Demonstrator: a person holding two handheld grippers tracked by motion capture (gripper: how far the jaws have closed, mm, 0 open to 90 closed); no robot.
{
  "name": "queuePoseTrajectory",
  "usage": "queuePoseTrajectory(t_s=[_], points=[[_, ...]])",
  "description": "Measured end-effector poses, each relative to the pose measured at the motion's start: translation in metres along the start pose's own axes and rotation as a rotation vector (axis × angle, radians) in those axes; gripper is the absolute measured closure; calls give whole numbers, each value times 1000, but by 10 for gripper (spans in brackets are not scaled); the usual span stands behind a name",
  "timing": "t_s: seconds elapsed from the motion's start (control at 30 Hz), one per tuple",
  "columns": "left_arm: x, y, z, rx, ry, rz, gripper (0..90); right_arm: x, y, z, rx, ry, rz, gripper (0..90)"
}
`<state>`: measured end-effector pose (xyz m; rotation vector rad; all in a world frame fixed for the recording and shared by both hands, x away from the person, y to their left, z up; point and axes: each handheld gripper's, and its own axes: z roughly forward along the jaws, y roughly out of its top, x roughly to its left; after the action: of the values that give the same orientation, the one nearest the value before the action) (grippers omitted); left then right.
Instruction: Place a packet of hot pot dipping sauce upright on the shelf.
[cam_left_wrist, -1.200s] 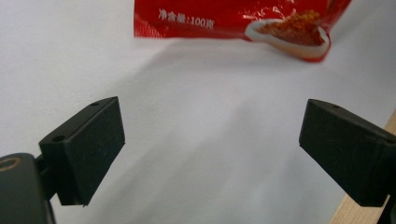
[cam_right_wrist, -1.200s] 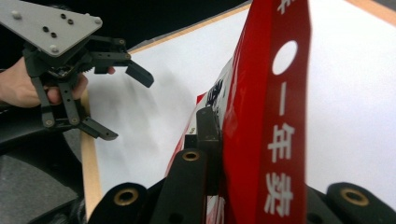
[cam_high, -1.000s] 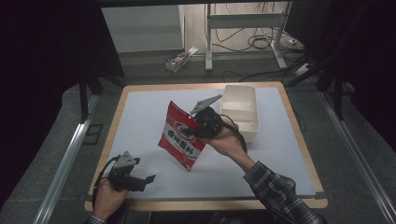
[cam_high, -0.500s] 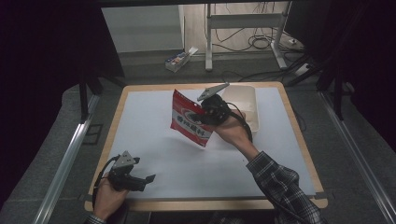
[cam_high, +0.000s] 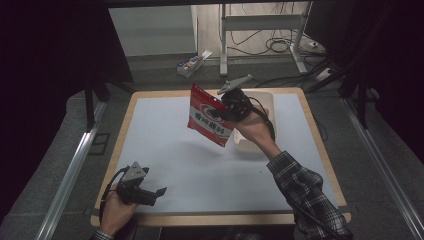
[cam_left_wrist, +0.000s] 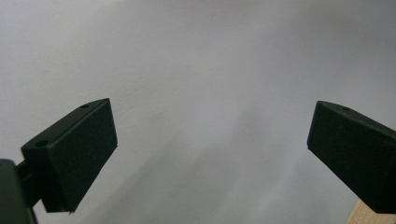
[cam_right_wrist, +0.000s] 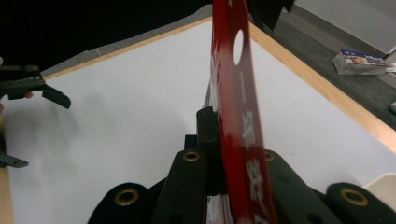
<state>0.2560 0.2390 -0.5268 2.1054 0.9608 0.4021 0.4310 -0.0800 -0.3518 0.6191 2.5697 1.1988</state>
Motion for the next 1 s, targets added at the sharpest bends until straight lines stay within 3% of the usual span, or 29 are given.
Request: queuePoseTrajectory(t_s=[0.57,0.87,1.0], points=[[-1,0,0,11,12,18,12,-34,11,-19,-17,-89,23,879],[-1,0,0,2,10,14,13,-57,1,-31,-2,-149,64,879],[-2,0,0,3,8,15,13,-60,-4,-36,1,-160,67,879]])
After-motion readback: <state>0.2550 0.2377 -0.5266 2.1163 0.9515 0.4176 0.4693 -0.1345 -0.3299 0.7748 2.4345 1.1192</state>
